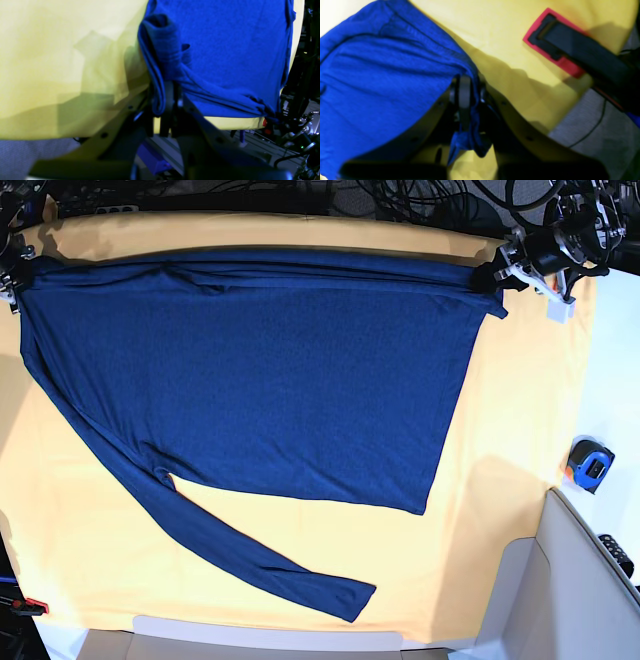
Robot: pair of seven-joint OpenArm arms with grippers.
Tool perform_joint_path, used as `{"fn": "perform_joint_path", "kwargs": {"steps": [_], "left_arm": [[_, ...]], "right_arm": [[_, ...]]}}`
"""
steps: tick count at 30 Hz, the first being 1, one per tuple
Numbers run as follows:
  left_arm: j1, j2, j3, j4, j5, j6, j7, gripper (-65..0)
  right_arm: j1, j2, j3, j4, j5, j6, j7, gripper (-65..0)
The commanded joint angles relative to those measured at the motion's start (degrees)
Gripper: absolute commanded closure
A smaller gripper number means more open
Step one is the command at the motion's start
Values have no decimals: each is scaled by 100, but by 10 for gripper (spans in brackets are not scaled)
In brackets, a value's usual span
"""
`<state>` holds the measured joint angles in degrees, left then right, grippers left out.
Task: Fold the T-shirt properly
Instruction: 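Hold the shoulder edge taut with both grippers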
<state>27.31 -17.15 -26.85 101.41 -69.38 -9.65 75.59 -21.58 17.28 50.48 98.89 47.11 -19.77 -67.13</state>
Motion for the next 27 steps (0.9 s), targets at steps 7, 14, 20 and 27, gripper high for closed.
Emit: {"fn": "perform_joint_path", "kwargs": {"steps": [7, 14, 20, 27], "left_arm": [[254, -83, -62, 79, -46, 2, 6, -2], [306, -83, -45, 79, -37, -6, 6, -2], [315, -83, -27, 79, -37, -6, 6, -2], [421, 49, -53, 79, -37, -6, -12, -4]], "right_arm": [[-290, 114, 55, 58, -83, 293, 142, 0], [-360, 79, 55, 5, -100, 487, 142, 0], [-360, -35, 55, -302, -100, 487, 142, 0], [-369, -115, 47, -461, -100, 487, 151, 0]]}}
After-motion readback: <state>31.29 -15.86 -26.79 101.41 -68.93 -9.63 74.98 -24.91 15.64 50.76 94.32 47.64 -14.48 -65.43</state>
